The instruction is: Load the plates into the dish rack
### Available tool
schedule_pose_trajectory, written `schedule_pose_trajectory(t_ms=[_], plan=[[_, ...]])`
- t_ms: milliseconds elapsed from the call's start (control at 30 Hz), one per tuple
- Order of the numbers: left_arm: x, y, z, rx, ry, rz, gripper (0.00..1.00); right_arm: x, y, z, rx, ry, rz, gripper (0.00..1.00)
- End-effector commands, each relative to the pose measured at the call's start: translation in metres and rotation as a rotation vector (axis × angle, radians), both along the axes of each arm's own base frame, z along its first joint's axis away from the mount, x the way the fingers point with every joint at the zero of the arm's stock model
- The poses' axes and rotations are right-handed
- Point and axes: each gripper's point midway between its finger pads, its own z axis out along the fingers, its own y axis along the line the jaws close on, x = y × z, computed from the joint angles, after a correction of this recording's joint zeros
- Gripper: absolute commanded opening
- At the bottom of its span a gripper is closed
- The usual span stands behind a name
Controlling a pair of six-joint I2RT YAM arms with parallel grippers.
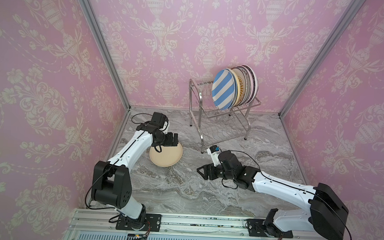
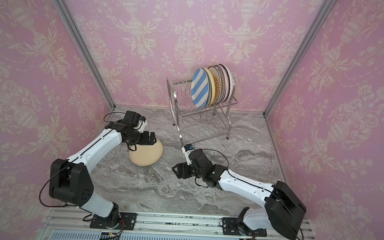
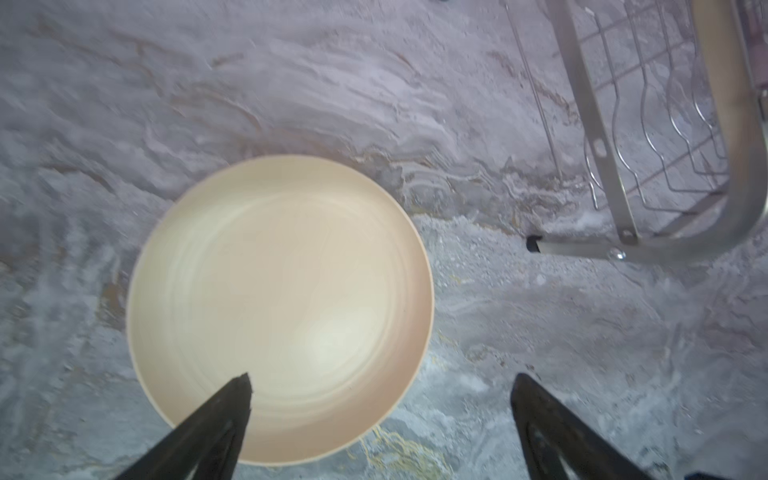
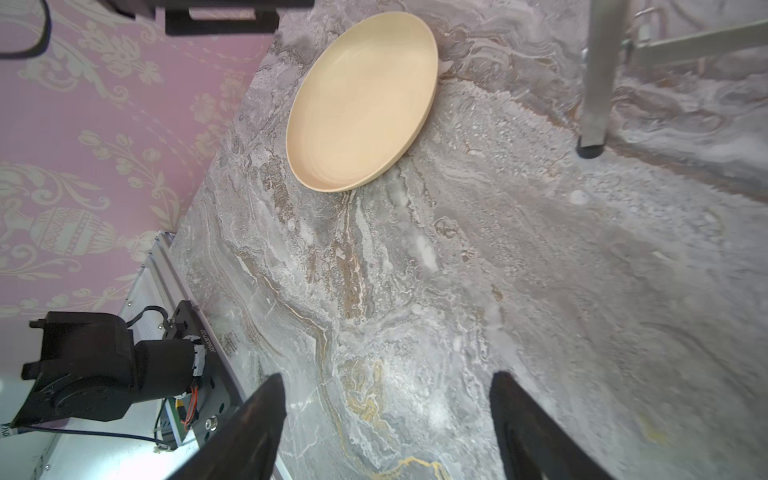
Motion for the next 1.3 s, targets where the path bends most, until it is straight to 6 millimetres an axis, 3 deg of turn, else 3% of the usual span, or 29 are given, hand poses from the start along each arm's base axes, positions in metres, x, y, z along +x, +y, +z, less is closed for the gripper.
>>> schedule_pose_trajectory(t_ms=[0, 100, 233, 433, 600, 867, 1267], plan=[[0.05, 0.034, -0.002, 0.164, -0.157, 0.017, 0.99, -0.002, 0.037, -0.005, 0.099, 0.065, -0.025, 0.79], [0.072, 0.058, -0.016, 0.165, -0.115, 0.061, 0.99, -0.005, 0.061, -0.023, 0.111, 0.117, -0.018, 0.78], [0.092, 0.076, -0.044, 0.138, -0.049, 0.08, 0.99, 0.001, 0.071, -0.031, 0.159, 0.138, -0.047, 0.78], [0.118, 0.074, -0.068, 0.116, -0.054, 0.05, 0.99, 0.001, 0.073, -0.038, 0.13, 0.147, -0.038, 0.78], [0.125, 0.06, -0.084, 0.041, -0.017, 0.015, 0.99, 0.001, 0.073, -0.043, 0.104, 0.157, -0.031, 0.79], [0.108, 0.049, -0.107, -0.01, 0.074, -0.014, 0.99, 0.009, 0.071, -0.049, 0.102, 0.171, -0.054, 0.8], [0.063, 0.03, -0.116, -0.122, 0.157, 0.009, 0.99, 0.028, 0.063, -0.062, 0.068, 0.196, -0.148, 0.78]])
